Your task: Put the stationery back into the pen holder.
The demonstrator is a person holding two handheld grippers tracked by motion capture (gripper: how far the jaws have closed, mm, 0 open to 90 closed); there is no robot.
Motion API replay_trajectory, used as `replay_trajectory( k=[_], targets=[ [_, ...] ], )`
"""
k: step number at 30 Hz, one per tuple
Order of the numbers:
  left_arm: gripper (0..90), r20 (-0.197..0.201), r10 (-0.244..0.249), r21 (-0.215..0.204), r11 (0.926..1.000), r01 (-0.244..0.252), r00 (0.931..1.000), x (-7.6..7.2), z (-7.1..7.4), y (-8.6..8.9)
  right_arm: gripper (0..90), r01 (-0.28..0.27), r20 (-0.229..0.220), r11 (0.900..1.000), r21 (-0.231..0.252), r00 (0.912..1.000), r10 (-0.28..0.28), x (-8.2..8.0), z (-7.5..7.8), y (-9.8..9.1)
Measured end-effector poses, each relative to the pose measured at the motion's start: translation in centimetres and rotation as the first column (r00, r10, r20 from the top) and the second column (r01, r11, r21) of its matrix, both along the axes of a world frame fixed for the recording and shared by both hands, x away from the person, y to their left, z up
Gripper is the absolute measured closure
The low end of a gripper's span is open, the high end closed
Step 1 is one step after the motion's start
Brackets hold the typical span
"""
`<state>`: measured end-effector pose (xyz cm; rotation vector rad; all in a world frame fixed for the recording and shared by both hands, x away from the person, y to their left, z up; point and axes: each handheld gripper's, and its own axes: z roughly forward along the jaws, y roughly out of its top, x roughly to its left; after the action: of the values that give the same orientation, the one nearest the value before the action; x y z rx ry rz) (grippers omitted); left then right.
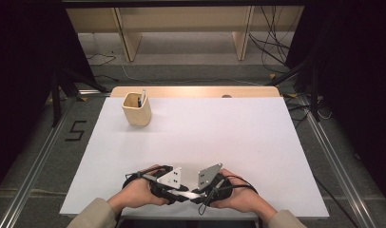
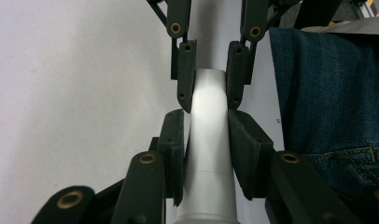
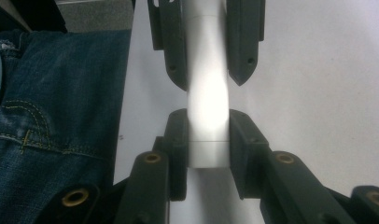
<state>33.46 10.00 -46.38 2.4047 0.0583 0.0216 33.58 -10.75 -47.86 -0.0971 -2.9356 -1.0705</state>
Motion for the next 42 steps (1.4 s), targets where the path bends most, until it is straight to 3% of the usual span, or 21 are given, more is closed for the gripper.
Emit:
replay_trajectory(
  k=[8, 11, 15, 17, 18, 21, 25, 28, 30, 32, 35, 38, 39, 42],
  targets=[
    [67.1, -0.002, -0.001, -0.029, 0.9996, 0.001, 1.0, 0.1, 0.2, 0.3, 71.5, 0.007, 0.004, 0.9999, 0.01, 1.0, -0.007, -0.1, 0.2, -0.1],
    [66.1, 0.003, 0.013, -0.061, 0.998, -0.013, 0.9999, 0.2, 0.2, 0.4, 71.6, 0.016, 0.007, 0.9997, 0.019, 0.9998, -0.016, -0.1, 0.2, -0.2],
    [47.7, 0.018, 0.108, -0.141, 0.9845, -0.104, 0.994, 0.4, 1.0, 0.7, 71.6, 0.055, 0.013, 0.9985, 0.008, 0.9984, -0.055, 0.2, 0.2, -0.4],
    [39.3, 0.034, 0.179, -0.175, 0.9698, -0.17, 0.9833, 0.7, 1.3, 1.1, 71.6, 0.087, 0.022, 0.9958, 0.027, 0.9959, -0.088, 0.4, 0.3, -0.6],
    [34.2, 0.04, 0.222, -0.2, 0.9571, -0.21, 0.9742, 0.8, 1.5, 1.4, 71.6, 0.11, 0.026, 0.9932, 0.038, 0.9935, -0.111, 0.5, 0.4, -0.7],
    [24.0, 0.042, 0.353, -0.267, 0.9053, -0.33, 0.9345, 1.2, 1.8, 2.3, 71.6, 0.187, 0.051, 0.9787, 0.085, 0.9801, -0.192, 1.0, 0.6, -1.2],
    [21.4, 0.016, 0.475, -0.317, 0.8369, -0.446, 0.8798, 1.7, 1.7, 3.3, 71.6, 0.273, 0.057, 0.9514, 0.141, 0.9572, -0.284, 1.5, 0.8, -1.7],
    [22.5, -0.033, 0.524, -0.336, 0.7964, -0.503, 0.8512, 1.9, 1.2, 3.6, 71.6, 0.33, 0.062, 0.9258, 0.185, 0.9362, -0.346, 1.6, 0.9, -1.9],
    [24.0, -0.061, 0.533, -0.337, 0.7844, -0.521, 0.8436, 1.9, 1.0, 3.5, 71.6, 0.354, 0.066, 0.9107, 0.212, 0.9247, -0.375, 1.8, 0.9, -2.0],
    [25.5, -0.074, 0.534, -0.335, 0.7821, -0.525, 0.8423, 1.9, 0.7, 3.3, 71.6, 0.371, 0.058, 0.8998, 0.229, 0.9176, -0.393, 1.8, 0.9, -2.0],
    [27.0, -0.091, 0.532, -0.337, 0.7786, -0.529, 0.8416, 1.8, 0.4, 2.9, 71.6, 0.375, 0.052, 0.8943, 0.244, 0.9157, -0.398, 1.8, 0.9, -2.0],
    [28.3, -0.127, 0.535, -0.342, 0.7666, -0.543, 0.8351, 1.7, 0.1, 2.6, 71.5, 0.375, 0.054, 0.891, 0.256, 0.9149, -0.4, 1.8, 0.9, -1.9],
    [29.1, -0.126, 0.535, -0.342, 0.7673, -0.543, 0.8356, 1.7, 0.0, 2.6, 71.5, 0.374, 0.052, 0.8901, 0.26, 0.9151, -0.4, 1.8, 0.9, -1.9],
    [29.4, -0.161, 0.537, -0.347, 0.7548, -0.557, 0.828, 1.7, -0.2, 2.4, 71.5, 0.371, 0.055, 0.8895, 0.266, 0.9153, -0.399, 1.8, 0.9, -1.8]
  ],
)
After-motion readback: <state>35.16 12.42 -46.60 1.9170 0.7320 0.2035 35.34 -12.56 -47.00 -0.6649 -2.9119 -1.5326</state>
